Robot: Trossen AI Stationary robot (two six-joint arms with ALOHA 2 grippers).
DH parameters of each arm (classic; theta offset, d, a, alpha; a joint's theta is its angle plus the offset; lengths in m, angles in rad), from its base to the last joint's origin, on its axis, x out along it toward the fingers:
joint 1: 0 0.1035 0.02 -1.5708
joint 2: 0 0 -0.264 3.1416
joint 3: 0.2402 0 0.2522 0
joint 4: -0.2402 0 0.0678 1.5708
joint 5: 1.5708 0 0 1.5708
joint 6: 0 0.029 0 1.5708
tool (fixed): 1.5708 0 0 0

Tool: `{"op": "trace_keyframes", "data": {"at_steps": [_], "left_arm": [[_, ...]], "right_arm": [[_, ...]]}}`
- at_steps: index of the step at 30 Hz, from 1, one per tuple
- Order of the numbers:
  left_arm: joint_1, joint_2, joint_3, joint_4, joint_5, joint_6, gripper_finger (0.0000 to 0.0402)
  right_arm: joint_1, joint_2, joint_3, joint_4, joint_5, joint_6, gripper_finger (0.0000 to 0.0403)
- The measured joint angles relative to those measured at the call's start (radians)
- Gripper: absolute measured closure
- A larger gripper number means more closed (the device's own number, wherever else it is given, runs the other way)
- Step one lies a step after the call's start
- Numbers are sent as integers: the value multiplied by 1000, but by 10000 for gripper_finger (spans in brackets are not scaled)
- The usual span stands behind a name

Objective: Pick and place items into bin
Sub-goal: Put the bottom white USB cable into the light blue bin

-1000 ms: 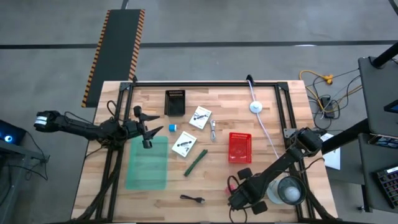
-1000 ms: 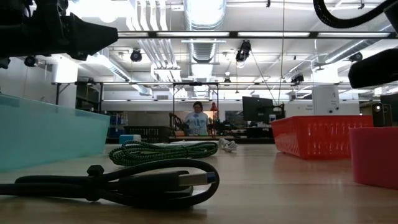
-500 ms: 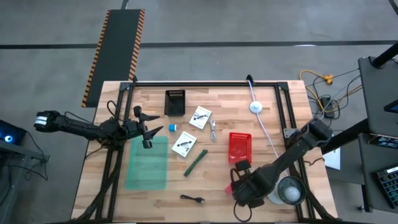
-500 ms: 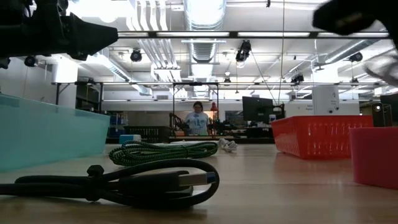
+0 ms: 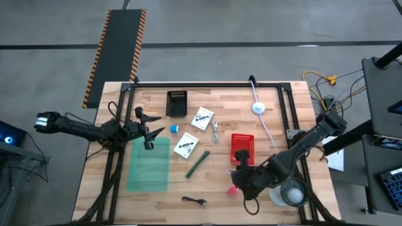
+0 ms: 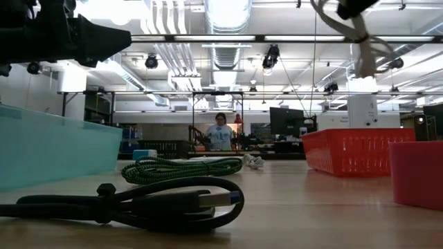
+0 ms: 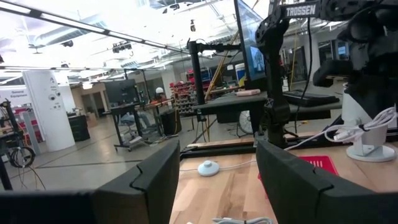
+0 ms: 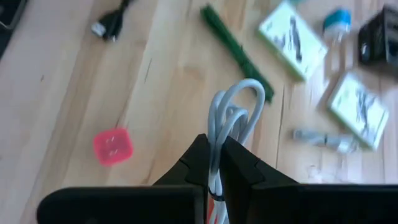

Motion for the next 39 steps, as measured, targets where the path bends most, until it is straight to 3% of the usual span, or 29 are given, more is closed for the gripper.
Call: {"op": "trace_keyframes", "data": {"at_steps": [10,13,17,22,25,32,39], "left_arm": [[0,0,0,0,0,0,205],[0,0,0,-1,0,0,205],[0,12,0,-3,0,0,205],[0,58,0,-3,0,0,205],[0,90,0,-4,0,0,205],[0,184,0,6,18,-2,205],[0,327,13,194,260,-53,205]], "right_arm": [[-137,-163,-302,462,-50,-294,390],[-194,-210,-439,769,-70,-463,390],[-286,-228,-621,1211,-174,-629,390],[-371,-236,-755,1532,-187,-581,390],[-391,-244,-797,1613,-187,-569,390],[-398,-242,-841,1621,-179,-578,390],[-421,-234,-848,1630,-178,-573,390]]}}
